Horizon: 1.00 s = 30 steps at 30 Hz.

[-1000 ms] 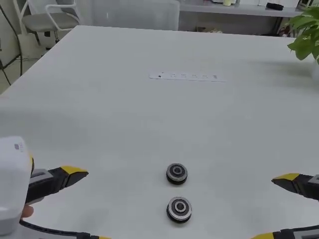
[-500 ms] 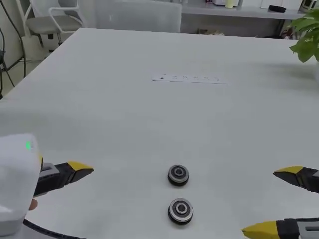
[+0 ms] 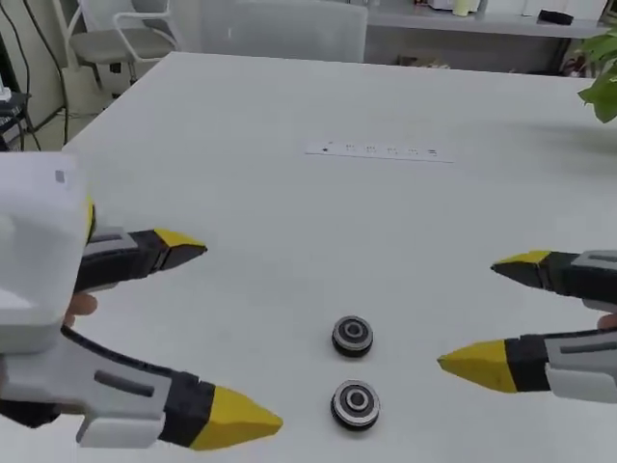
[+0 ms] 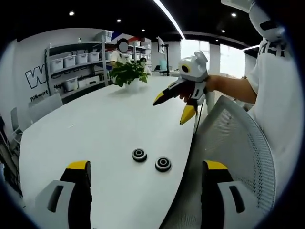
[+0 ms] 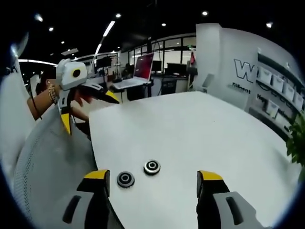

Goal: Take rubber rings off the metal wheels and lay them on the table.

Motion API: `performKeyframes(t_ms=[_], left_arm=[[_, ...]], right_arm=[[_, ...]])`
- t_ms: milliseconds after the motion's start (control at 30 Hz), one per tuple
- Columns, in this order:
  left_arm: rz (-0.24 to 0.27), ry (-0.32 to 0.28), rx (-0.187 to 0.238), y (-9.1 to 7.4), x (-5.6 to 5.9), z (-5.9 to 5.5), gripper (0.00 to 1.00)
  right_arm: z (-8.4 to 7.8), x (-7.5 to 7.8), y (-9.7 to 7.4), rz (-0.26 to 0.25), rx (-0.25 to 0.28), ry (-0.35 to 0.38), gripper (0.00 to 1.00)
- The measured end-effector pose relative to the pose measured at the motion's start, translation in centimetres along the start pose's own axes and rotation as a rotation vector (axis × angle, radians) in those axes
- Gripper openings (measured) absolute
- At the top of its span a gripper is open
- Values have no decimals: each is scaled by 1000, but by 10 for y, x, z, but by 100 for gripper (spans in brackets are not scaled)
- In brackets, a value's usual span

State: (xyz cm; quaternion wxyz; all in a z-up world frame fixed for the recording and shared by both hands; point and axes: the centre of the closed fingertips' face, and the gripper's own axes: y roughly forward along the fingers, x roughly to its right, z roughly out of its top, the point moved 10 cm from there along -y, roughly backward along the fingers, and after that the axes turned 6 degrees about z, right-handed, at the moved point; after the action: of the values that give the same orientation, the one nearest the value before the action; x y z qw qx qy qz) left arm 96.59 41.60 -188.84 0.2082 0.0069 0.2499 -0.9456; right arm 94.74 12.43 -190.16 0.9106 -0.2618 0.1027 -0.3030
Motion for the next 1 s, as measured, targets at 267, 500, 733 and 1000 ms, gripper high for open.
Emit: performKeyframes(t_ms=[267,500,733,1000], left_arm=[[-20,78,58,11,-10,31,94],[-27,134,106,30,-19,57,93],[-44,152,145,61,-21,60,89],[-51,94,208,86,-19,31,79]], right_arm=[[23,3,22,62,0,-86,66],[35,5,45,105,22,-133,65],[29,7,63,151,42,-133,61],[-4,7,75,199,58,-74,50]])
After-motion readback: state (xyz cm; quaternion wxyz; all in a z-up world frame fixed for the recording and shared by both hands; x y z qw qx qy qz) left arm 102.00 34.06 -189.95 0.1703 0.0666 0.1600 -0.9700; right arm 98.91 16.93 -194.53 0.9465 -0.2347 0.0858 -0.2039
